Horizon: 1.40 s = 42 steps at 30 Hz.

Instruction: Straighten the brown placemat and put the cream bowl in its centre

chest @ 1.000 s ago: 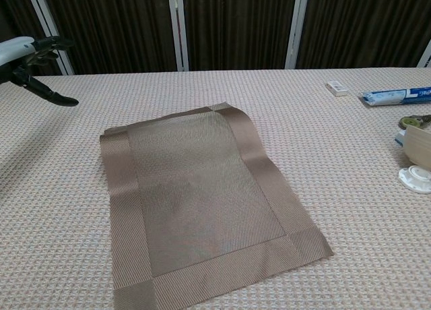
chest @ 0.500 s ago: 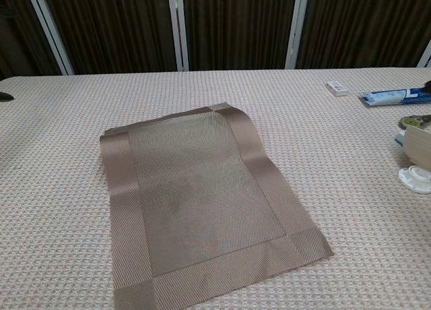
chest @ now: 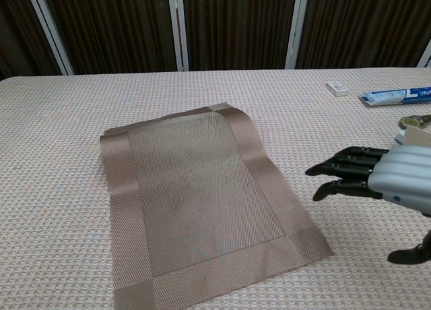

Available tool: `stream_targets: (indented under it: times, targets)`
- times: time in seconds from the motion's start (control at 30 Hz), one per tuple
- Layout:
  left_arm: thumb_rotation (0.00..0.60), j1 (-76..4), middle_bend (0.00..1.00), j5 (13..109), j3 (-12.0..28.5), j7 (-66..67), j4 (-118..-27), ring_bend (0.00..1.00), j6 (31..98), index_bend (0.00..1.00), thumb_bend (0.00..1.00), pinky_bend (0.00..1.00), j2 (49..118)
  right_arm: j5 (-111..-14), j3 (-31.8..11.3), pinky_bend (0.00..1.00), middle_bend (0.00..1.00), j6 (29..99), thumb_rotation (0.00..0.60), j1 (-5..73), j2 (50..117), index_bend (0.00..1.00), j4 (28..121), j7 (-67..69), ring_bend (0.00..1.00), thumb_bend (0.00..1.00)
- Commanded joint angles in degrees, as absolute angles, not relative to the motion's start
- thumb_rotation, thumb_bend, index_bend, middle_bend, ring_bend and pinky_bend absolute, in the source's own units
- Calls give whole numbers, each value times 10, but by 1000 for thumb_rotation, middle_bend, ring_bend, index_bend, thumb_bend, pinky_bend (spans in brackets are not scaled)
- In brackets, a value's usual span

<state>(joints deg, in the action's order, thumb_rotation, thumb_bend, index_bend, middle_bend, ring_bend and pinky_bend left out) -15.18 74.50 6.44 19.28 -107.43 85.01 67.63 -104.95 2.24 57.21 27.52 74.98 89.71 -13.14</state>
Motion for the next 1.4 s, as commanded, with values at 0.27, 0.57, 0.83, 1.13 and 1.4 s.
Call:
stream_targets:
  times: [0.27, 0.57, 0.83, 1.13, 1.4]
  targets:
    - [600, -146, 0, 751, 62, 180, -1057, 0, 845, 0, 0, 0, 673, -1052, 22, 0, 34, 555, 600, 302, 821, 219, 829, -142, 0, 230]
    - [600, -146, 0, 757, 62, 168, -1059, 0, 835, 0, 0, 0, 669, -1037, 30, 0, 35, 553, 600, 303, 840, 219, 814, -152, 0, 228]
    - [600, -147, 0, 760, 62, 173, -1054, 0, 830, 0, 0, 0, 674, -1028, 36, 0, 43, 558, 600, 304, 858, 219, 803, -153, 0, 228]
    - [600, -146, 0, 761, 63, 174, -1053, 0, 827, 0, 0, 0, 674, -1027, 41, 0, 51, 564, 600, 309, 885, 222, 781, -153, 0, 229]
    - [600, -144, 0, 762, 63, 171, -1052, 0, 825, 0, 0, 0, 673, -1030, 35, 0, 64, 588, 600, 315, 902, 224, 761, -148, 0, 230]
